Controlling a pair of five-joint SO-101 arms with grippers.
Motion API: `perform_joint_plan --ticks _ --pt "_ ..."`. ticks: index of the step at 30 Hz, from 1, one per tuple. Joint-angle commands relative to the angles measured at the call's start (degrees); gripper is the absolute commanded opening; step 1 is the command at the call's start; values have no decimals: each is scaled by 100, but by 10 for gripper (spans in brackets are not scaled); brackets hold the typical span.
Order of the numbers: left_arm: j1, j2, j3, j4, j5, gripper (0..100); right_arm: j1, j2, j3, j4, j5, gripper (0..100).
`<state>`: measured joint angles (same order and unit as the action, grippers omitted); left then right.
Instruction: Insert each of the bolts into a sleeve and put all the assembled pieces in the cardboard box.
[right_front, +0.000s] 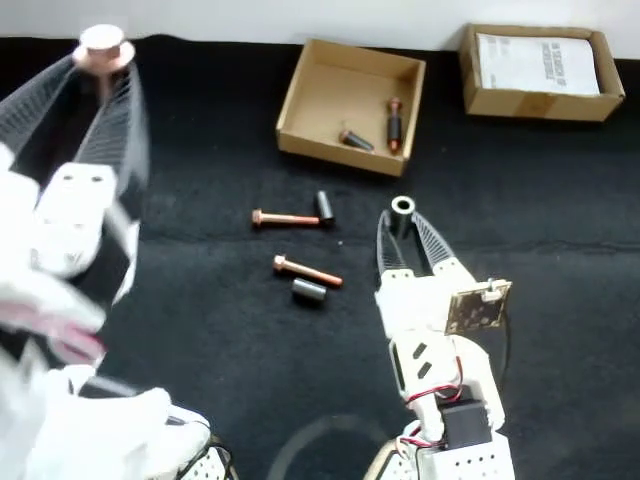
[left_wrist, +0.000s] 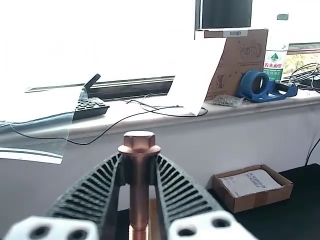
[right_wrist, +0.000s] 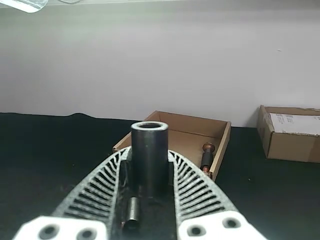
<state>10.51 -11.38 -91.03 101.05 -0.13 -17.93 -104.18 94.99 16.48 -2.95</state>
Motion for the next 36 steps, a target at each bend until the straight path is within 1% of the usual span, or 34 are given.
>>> perform_joint_plan --ticks 1,7,10,13,18,25,29,36 --pt "40 -637 857 26 -53 9 -48 -75 857 13 97 7" --pt "75 -2299 3635 -9 -53 9 -136 -75 857 13 97 7" --pt "75 -2923 4840 -70 -44 9 -136 -75 857 13 97 7" --pt "75 -3345 5877 -554 -35 9 -136 -75 857 13 97 7" --pt "84 -3829 7609 -1811 -35 9 -136 -75 857 13 97 7" --pt "145 -4338 9991 -4316 -26 9 -136 -75 857 13 97 7" --pt "620 -4558 11152 -5530 -26 9 -136 -75 857 13 97 7" --pt "1587 -4593 12541 -7103 26 9 -136 -75 857 13 97 7"
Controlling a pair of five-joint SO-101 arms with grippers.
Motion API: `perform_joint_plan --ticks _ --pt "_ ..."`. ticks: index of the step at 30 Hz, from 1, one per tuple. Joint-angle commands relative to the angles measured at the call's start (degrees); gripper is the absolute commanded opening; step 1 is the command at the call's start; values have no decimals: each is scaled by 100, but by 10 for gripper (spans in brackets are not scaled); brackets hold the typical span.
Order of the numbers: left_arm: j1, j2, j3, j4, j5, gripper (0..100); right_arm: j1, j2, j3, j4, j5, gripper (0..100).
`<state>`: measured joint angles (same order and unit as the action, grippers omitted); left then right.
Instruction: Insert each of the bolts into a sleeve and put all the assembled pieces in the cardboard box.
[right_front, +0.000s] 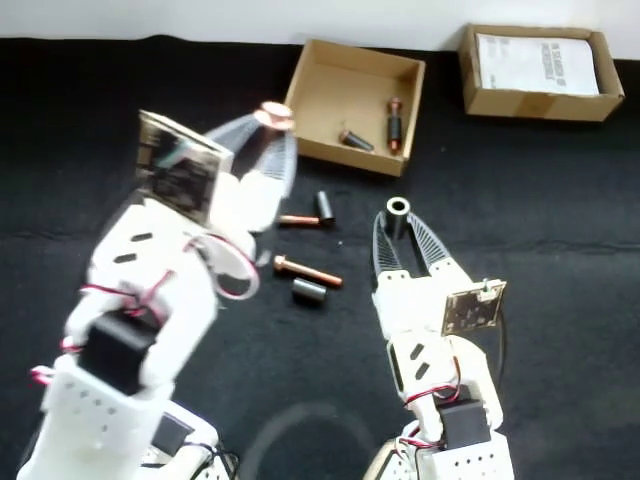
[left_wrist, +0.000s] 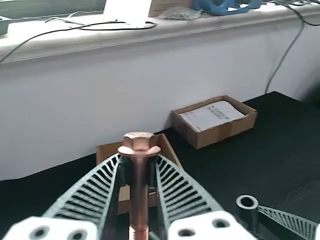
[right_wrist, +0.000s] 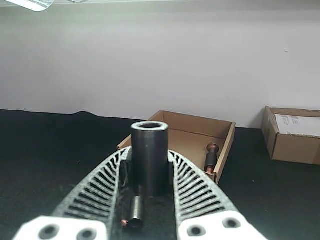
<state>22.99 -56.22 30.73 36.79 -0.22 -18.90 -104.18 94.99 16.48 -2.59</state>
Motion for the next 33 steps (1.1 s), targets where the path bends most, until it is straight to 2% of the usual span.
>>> perform_joint_plan --ticks 1,4,9,19,33 --pt "409 -110 558 -932 158 9 -40 -75 857 13 53 7" --pt "470 -92 1015 -1714 677 9 -40 -75 857 13 35 7" --pt "435 330 1174 -2418 1319 9 -40 -75 857 13 35 7" --pt "453 954 1007 -2576 2699 9 -40 -75 857 13 26 7" --pt "831 2299 -435 -2585 2734 9 -40 -75 857 13 26 7"
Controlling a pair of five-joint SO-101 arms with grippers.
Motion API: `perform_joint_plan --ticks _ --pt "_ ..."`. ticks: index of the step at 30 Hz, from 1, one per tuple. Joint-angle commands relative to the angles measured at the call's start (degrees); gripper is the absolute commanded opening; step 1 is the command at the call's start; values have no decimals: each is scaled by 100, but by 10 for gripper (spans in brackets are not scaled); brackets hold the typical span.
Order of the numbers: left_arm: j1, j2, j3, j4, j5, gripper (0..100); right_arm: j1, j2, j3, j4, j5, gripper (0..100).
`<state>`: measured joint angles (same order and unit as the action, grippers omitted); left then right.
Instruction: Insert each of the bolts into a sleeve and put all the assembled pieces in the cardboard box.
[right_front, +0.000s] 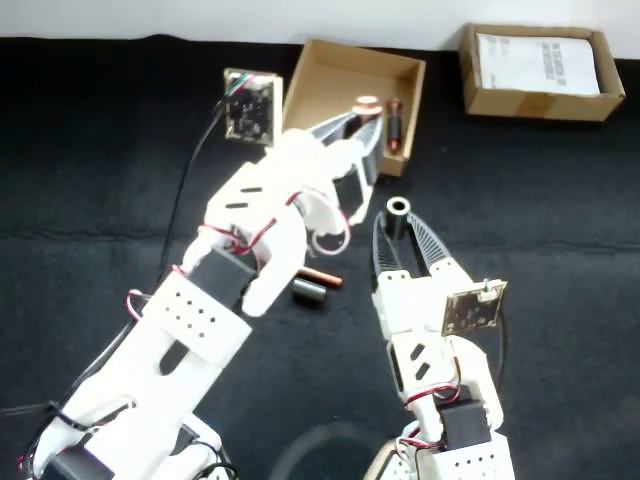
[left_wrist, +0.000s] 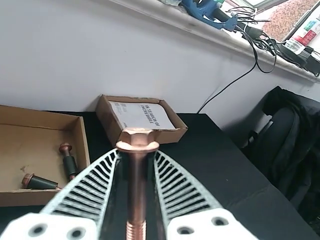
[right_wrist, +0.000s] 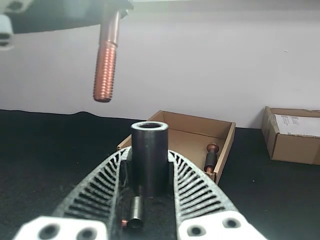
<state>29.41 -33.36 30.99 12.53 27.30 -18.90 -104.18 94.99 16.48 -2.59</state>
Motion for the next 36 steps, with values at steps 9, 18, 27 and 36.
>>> perform_joint_plan --ticks 9,18,27,36 --pt "444 -312 286 -1758 -1178 9 -40 -75 857 13 26 7" --pt "664 -418 716 -2084 -1266 9 -40 -66 857 13 26 7" --pt "673 -444 927 -2040 -1248 9 -40 -66 857 13 26 7" --pt "646 -409 1059 -2031 -686 9 -40 -66 857 13 26 7"
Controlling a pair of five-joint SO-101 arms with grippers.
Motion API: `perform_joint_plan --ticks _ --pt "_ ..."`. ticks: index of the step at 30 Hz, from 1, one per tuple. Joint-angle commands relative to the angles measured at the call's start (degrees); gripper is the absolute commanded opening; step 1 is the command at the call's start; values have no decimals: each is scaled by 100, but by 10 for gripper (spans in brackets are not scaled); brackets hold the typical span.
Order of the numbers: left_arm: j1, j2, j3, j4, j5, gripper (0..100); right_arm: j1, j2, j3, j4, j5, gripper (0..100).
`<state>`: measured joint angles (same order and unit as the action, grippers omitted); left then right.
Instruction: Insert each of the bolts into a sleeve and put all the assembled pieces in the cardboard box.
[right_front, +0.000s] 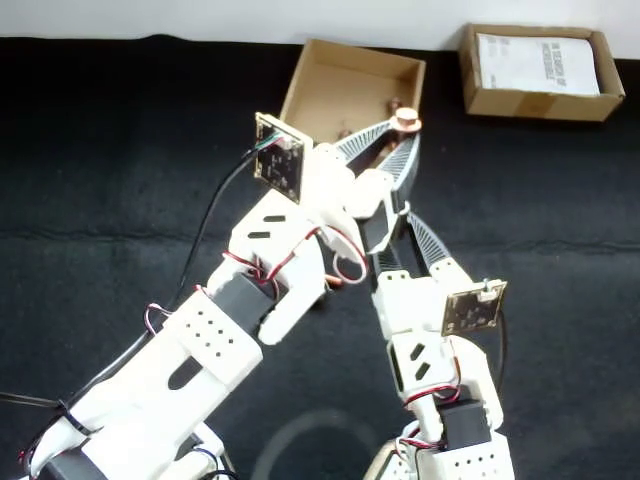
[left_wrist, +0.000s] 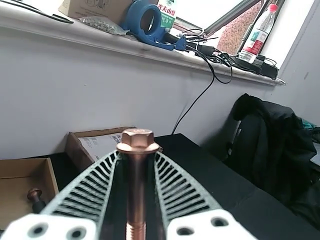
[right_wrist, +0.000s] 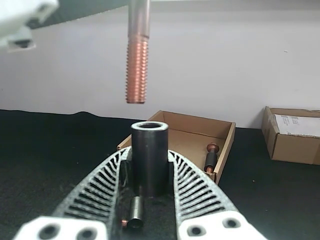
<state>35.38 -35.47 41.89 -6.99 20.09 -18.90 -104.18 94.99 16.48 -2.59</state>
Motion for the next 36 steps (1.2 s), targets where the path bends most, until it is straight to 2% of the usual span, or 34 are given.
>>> perform_joint_plan --ticks 1,23,31,33,36 --pt "57 -189 -31 -79 35 9 -40 -66 857 13 26 7" --pt "233 321 57 -88 70 9 -40 -66 857 13 35 7" --pt "242 -13 769 -70 70 9 -13 -66 857 13 44 7" --pt "391 -347 998 70 44 9 -13 -66 857 13 53 7" --pt "699 -822 1138 730 53 9 -13 -66 857 13 53 7"
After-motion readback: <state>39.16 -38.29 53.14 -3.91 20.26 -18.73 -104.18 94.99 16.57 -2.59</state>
